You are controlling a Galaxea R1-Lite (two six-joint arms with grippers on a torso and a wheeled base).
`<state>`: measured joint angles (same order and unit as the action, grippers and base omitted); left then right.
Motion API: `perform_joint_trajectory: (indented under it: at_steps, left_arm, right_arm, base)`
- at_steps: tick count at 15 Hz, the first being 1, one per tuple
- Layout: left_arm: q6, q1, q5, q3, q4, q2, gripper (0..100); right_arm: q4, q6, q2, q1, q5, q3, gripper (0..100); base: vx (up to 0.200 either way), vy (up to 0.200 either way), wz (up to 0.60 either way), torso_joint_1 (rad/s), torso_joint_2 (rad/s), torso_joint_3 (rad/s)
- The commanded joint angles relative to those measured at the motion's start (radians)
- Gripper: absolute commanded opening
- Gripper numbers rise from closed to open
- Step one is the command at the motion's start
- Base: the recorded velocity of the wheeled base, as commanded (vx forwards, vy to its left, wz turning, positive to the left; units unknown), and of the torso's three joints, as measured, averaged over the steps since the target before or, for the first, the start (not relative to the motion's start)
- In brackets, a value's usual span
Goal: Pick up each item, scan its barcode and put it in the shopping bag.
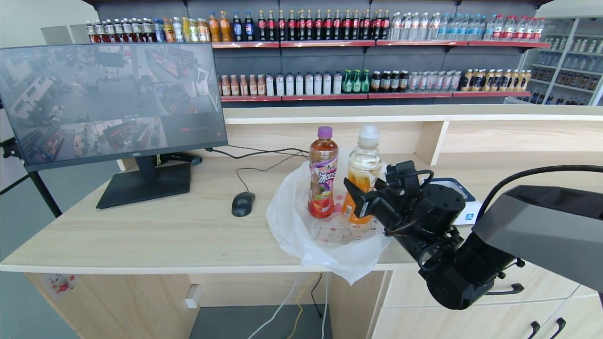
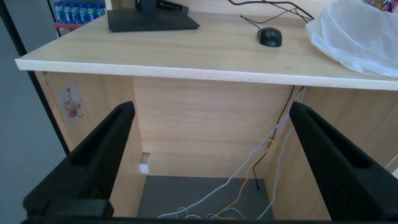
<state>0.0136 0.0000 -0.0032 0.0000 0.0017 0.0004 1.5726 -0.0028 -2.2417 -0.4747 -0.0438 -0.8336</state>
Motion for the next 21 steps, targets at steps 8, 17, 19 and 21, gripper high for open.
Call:
perform_joint_trajectory:
  at_steps: [8, 17, 19, 21]
  left_arm:
    - [0.000, 0.000, 0.000, 0.000, 0.000, 0.000, 100]
    - [0.000, 0.000, 0.000, -0.002, 0.000, 0.000, 100]
    - [0.000, 0.000, 0.000, 0.000, 0.000, 0.000, 100]
    - [0.000, 0.000, 0.000, 0.000, 0.000, 0.000, 100]
  right_arm:
    - [-0.002, 0.009, -0.013, -0.015, 0.001, 0.005, 0]
    - [-0.002, 0.027, 0.008, -0.018, -0.001, 0.021, 100]
    - [-0.002, 0.029, 0.034, -0.028, -0.005, 0.028, 100]
    - [-0.002, 0.041, 0.063, -0.024, -0.005, 0.053, 100]
  base:
    - [0.000, 0.000, 0.00, 0.000, 0.00, 0.000]
    - [0.000, 0.000, 0.00, 0.000, 0.00, 0.000]
    - [0.000, 0.000, 0.00, 0.000, 0.00, 0.000]
    - [0.000, 0.000, 0.00, 0.000, 0.00, 0.000]
